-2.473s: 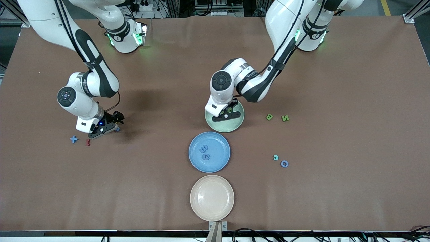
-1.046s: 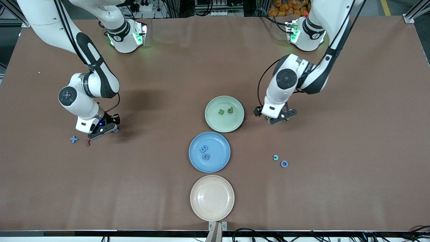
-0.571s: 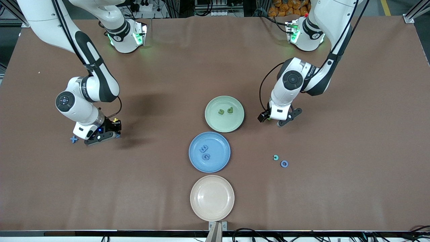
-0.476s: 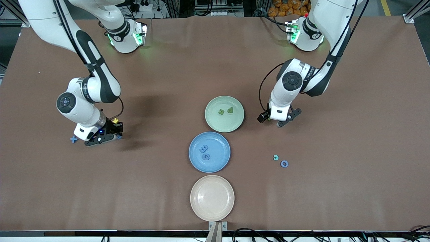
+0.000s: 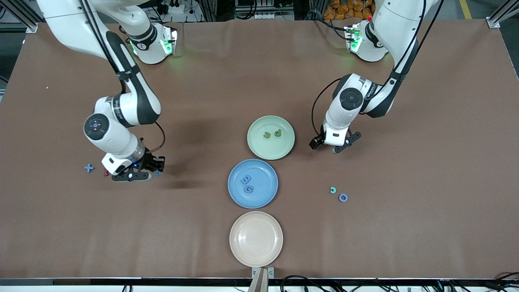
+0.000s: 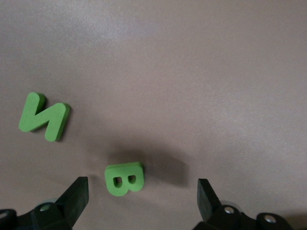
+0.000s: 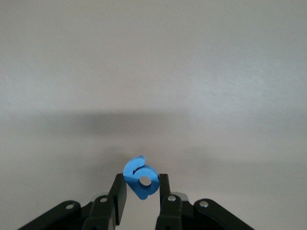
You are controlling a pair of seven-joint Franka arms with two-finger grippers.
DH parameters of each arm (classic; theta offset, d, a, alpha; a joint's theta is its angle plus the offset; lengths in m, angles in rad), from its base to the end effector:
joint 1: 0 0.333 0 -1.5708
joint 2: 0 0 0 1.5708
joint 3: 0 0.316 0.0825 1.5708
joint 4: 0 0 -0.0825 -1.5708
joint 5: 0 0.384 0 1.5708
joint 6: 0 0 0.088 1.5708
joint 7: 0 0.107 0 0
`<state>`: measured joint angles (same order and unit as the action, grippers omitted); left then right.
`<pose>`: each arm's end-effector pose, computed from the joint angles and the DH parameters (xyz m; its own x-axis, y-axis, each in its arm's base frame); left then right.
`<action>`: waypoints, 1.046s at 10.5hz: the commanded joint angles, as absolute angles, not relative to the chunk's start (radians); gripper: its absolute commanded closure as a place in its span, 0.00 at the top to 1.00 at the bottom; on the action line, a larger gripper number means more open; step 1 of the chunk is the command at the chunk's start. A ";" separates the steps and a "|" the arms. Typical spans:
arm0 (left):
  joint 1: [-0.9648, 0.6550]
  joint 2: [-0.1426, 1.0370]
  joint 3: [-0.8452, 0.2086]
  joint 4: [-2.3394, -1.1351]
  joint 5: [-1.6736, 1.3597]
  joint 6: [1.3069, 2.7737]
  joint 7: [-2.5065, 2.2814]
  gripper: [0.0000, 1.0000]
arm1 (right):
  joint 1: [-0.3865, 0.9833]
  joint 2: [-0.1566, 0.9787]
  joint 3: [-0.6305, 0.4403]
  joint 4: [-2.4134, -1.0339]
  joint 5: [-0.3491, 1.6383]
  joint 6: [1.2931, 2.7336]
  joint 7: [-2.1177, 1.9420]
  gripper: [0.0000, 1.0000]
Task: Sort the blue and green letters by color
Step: 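Grasp the blue G with the right gripper while the left gripper reaches B, then drop the G on the blue plate while the left gripper grasps the B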
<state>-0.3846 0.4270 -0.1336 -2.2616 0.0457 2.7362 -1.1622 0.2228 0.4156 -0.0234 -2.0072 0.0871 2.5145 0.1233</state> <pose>0.4687 -0.2718 0.1767 0.8165 0.5772 -0.0112 0.5767 -0.8146 0.0623 0.6033 0.1217 0.2557 0.9965 0.0078 0.0837 0.0128 -0.9982 -0.0586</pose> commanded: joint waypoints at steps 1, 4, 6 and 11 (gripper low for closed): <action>-0.390 0.417 -0.133 -2.281 0.063 2.760 -1.195 1.00 | 0.287 0.552 0.004 -1.801 0.100 2.497 0.340 0.14; -0.390 0.422 -0.129 -2.280 0.063 2.760 -1.195 1.00 | 0.348 0.652 0.009 -1.657 0.101 2.508 0.452 0.14; -0.385 0.433 -0.127 -2.276 0.080 2.758 -1.197 1.00 | 0.391 0.679 0.009 -1.611 0.153 2.511 0.466 0.14; -0.385 0.445 -0.124 -2.270 0.083 2.758 -1.201 1.00 | 0.504 0.735 0.009 -1.531 0.261 2.595 0.472 0.14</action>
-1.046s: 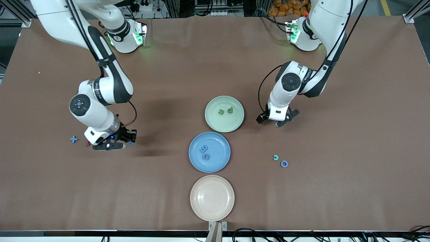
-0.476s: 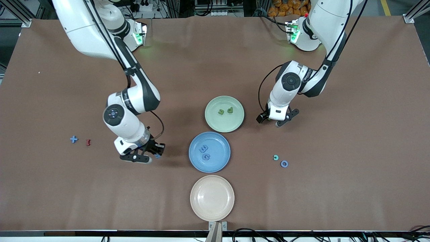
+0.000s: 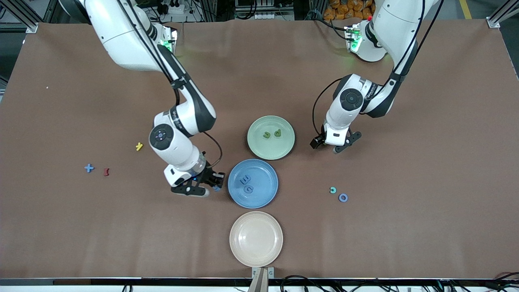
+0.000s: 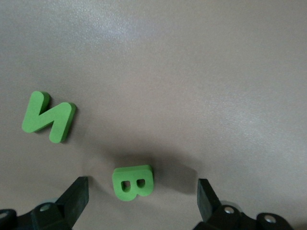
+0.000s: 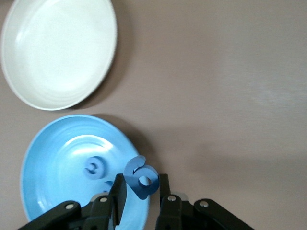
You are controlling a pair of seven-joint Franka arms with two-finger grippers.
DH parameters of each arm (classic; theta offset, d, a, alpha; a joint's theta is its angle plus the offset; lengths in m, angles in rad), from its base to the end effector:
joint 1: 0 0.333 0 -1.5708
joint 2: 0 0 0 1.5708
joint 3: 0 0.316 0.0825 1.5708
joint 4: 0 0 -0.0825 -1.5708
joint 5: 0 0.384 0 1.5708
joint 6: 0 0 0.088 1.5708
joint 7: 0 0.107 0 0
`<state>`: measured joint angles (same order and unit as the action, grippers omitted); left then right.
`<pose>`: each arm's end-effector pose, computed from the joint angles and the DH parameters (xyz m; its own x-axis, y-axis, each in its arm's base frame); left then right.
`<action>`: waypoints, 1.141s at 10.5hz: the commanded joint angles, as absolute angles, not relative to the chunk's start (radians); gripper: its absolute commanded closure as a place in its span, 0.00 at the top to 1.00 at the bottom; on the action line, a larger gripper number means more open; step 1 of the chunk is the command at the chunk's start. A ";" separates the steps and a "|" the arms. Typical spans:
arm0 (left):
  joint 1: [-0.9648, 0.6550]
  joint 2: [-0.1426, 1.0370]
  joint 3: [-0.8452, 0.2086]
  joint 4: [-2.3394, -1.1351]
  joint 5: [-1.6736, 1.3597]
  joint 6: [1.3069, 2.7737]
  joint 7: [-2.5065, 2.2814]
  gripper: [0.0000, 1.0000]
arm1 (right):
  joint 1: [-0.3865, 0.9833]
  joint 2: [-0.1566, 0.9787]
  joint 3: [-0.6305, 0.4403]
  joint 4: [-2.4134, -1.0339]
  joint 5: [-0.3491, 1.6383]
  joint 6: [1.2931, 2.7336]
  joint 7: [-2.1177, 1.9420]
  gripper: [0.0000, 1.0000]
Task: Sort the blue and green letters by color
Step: 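Drop the G on the blue plate while the left gripper grasps the B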
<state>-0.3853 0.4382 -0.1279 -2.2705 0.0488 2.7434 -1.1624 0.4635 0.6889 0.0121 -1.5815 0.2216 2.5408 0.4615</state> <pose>0.4656 -0.2675 0.1683 0.8154 0.5787 -0.0149 0.5786 -0.8141 0.0498 0.6461 0.3282 0.2605 0.9740 -0.1733 0.1459 -0.1296 -0.9545 -0.2688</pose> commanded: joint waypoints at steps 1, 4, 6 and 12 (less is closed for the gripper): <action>-0.384 0.445 -0.124 -2.270 0.087 2.758 -1.200 1.00 | 0.530 0.745 0.009 -1.525 0.261 2.602 0.471 0.14; -0.382 0.446 -0.109 -2.261 0.095 2.752 -1.197 0.00 | 0.575 0.761 0.009 -1.503 0.262 2.603 0.529 0.18; -0.385 0.446 -0.109 -2.261 0.095 2.750 -1.201 0.00 | 0.592 0.765 0.009 -1.494 0.261 2.605 0.610 0.81; -0.393 0.433 -0.110 -2.202 0.094 2.656 -1.201 0.00 | 0.528 0.730 -0.003 -1.522 0.241 2.525 0.421 1.00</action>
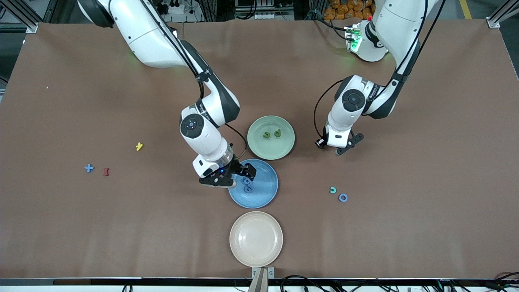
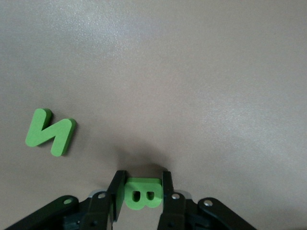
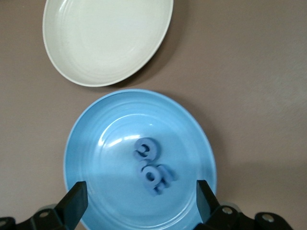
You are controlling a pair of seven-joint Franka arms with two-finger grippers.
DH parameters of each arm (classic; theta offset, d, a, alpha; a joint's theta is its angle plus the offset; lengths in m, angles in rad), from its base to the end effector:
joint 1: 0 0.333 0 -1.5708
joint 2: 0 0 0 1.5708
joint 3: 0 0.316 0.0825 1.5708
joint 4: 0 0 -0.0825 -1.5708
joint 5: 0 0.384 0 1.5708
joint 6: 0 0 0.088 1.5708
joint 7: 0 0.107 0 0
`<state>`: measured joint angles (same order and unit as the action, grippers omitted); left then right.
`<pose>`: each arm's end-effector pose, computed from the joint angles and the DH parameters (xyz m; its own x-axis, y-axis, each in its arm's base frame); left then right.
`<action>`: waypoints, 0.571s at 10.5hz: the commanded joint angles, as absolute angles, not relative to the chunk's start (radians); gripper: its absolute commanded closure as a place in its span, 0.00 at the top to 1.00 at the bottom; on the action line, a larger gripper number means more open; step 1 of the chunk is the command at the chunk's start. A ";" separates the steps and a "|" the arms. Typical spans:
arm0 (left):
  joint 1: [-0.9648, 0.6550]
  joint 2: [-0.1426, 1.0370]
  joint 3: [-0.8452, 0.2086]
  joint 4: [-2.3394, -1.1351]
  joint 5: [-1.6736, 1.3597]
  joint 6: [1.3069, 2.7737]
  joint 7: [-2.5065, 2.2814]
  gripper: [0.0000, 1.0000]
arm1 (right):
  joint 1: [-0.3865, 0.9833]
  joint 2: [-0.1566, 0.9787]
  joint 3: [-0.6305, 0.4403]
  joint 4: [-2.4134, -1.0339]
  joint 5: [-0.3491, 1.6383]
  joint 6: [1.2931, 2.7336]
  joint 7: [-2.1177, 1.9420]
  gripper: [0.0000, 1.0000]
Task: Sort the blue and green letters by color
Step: 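Drop the G on the blue plate while the left gripper grasps the B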
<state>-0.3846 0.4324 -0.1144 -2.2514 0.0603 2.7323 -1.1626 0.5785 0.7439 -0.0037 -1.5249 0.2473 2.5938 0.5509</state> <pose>0.4762 -0.2642 0.1764 0.8135 0.5815 0.0017 0.5805 -0.8123 0.0568 0.6226 0.3983 0.2523 0.9693 -0.1877 0.1587 -0.1305 -0.9402 -0.3147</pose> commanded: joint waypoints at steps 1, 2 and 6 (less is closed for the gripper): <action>-0.396 0.433 -0.112 -2.171 0.094 2.610 -1.203 0.00 | 0.494 0.710 -0.003 -1.525 0.241 2.461 0.335 1.00; -0.397 0.431 -0.115 -2.155 0.094 2.590 -1.203 0.00 | 0.462 0.694 -0.005 -1.525 0.241 2.397 0.284 1.00; -0.420 0.405 -0.123 -2.126 0.094 2.586 -1.203 0.00 | 0.327 0.603 -0.057 -1.609 0.239 2.301 -0.039 1.00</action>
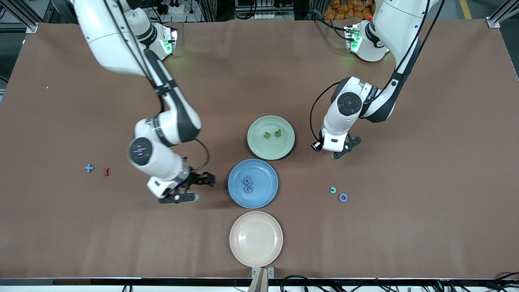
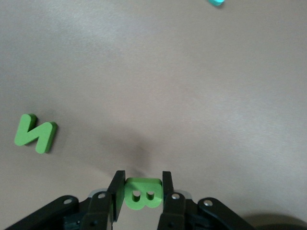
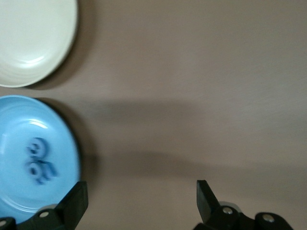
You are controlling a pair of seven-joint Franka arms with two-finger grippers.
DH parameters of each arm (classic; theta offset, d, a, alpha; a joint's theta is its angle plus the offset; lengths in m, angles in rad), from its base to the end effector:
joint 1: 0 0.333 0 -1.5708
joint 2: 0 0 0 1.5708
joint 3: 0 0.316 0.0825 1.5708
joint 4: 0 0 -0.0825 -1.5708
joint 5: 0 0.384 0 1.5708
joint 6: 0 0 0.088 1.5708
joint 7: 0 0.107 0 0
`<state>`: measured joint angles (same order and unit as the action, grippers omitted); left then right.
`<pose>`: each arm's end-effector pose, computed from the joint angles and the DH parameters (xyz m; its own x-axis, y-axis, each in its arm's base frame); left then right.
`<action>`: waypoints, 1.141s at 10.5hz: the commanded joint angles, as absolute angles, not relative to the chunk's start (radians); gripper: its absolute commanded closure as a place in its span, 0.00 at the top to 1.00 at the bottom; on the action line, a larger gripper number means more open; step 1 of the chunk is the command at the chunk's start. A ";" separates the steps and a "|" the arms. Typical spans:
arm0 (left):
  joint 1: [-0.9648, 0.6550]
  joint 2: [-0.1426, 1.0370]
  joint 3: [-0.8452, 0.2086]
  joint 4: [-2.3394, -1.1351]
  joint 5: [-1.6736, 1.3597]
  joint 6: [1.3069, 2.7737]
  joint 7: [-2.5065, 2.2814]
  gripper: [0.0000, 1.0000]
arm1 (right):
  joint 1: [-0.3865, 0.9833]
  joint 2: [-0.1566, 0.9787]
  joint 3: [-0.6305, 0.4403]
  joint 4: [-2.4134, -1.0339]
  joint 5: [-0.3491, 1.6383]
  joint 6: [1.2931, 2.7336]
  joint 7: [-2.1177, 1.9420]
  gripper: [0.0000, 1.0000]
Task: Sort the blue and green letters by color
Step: 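Drop the B on the green plate while the right gripper reaches the x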
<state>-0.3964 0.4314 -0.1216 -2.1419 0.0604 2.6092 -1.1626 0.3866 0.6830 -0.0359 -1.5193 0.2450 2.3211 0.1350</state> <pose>0.4992 -0.2862 0.2044 0.8224 0.5689 -0.0005 0.5684 -0.8216 0.0443 0.6754 0.2565 0.2707 0.9948 0.0604 0.0818 0.0749 -0.9796 -0.1865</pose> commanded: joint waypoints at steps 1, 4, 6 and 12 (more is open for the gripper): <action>-0.428 0.390 -0.123 -2.122 0.094 2.586 -1.203 0.00 | 0.309 0.577 -0.083 -1.647 0.239 2.301 -0.119 1.00; -0.448 0.350 -0.153 -2.080 0.092 2.586 -1.261 0.00 | 0.229 0.537 -0.143 -1.713 0.239 2.277 -0.367 1.00; -0.448 0.344 -0.193 -2.043 0.092 2.586 -1.299 0.00 | 0.142 0.525 -0.144 -1.717 0.233 2.240 -0.516 1.00; -0.526 0.347 -0.248 -1.981 0.095 2.585 -1.377 0.00 | -0.041 0.454 -0.166 -1.793 0.109 2.126 -0.820 1.00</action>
